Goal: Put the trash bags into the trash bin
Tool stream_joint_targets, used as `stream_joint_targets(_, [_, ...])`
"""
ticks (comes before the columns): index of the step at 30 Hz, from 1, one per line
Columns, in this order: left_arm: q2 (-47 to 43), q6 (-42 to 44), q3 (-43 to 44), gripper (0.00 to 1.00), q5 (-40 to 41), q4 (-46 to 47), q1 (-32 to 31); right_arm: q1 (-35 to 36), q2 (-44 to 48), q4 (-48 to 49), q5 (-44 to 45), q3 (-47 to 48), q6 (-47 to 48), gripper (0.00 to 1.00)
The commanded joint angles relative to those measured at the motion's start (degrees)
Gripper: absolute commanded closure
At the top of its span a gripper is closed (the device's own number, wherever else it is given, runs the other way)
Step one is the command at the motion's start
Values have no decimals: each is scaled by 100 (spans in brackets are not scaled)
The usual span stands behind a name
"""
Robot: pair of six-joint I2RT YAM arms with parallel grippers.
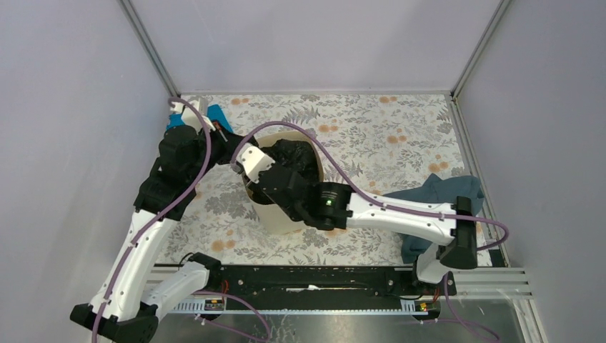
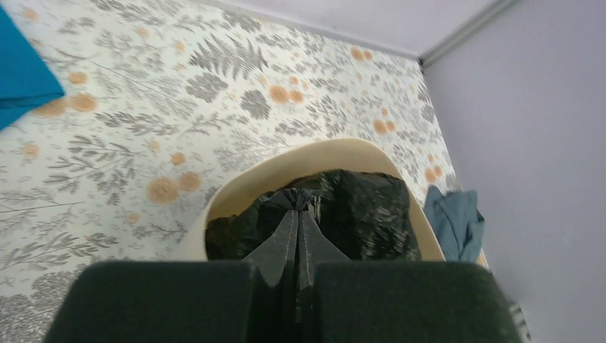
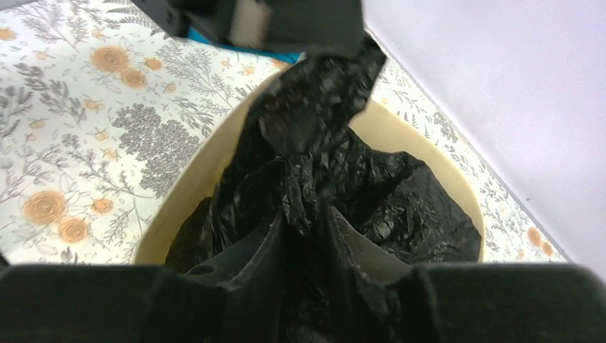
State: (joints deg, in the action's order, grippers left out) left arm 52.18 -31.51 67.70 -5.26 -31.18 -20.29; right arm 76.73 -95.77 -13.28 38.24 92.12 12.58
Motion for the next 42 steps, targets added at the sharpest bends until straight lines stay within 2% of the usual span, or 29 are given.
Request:
stream_joint_targets(1, [-385, -27, -158, 100, 958, 223, -1, 20, 967, 498, -424, -406, -175, 72])
stream_joint_targets(4, [-662, -101, -401, 100, 1255, 311, -1, -44, 1467, 869, -640, -870, -310, 88])
stream_joint_targets(8, [-1174, -346, -789, 100, 1645, 229, -1, -538, 2199, 1207, -1499, -1577, -1053, 100])
stream_joint_targets(11, [-1699, -430, -1209, 100, 1617, 293, -1, -1396, 3020, 1803, -2550, -2555, -2050, 100])
stream_joint_targets(14, [-2349, -280, -1639, 100, 1217, 582, -1, -1932, 3682, 1923, -2954, -3138, -2485, 84])
stream_joint_targets(17, [-2843, -276, -1834, 100, 1106, 730, -1, -2073, 3945, 1219, -2973, -3102, -2555, 83])
stream_joint_targets(19, [-2942, -361, -1741, 100, 1305, 618, 2, -2080, 4049, 676, -2728, -3006, -2688, 80])
stream_joint_targets(21, [-2891, -451, -1556, 100, 1516, 417, 4, -2078, 4080, -21, -2201, -2800, -2953, 63])
stream_joint_targets(23, [-2898, -344, -1522, 100, 1202, 649, -1, -2080, 3866, -943, -2065, -2379, -3179, 45])
stream_joint_targets(24, [-2961, -319, -1549, 100, 1024, 809, -1, -2076, 3696, -1380, -2372, -2090, -3225, 37])
stream_joint_targets(27, [-3010, -271, -1604, 100, 692, 1089, 4, -2044, 3306, -2314, -3710, -1314, -3464, 30])
stream_joint_targets(30, [-2936, -244, -1527, 100, 566, 1070, -1, -1805, 3417, -2159, -4237, -1307, -3953, 14])
stream_joint_targets(32, [-2929, -235, -1502, 100, 552, 1070, -1, -1655, 3279, -2068, -4296, -1118, -4210, 9])
stream_joint_targets(34, [-2927, -210, -1473, 100, 552, 1075, 1, -1187, 2937, -2090, -3731, -762, -4258, 8])
stream_joint_targets(37, [-2938, -202, -1445, 100, 552, 1069, -1, -235, 2192, -2384, -1658, 70, -4117, 7])
stream_joint_targets(40, [-2957, -197, -1436, 100, 552, 1070, -1, -6, 1113, -3356, 136, 1261, -4194, 8])
stream_joint_targets(42, [-2960, -154, -1395, 100, 453, 1038, -1, 54, 320, -4180, 1227, 2132, -4375, 13])
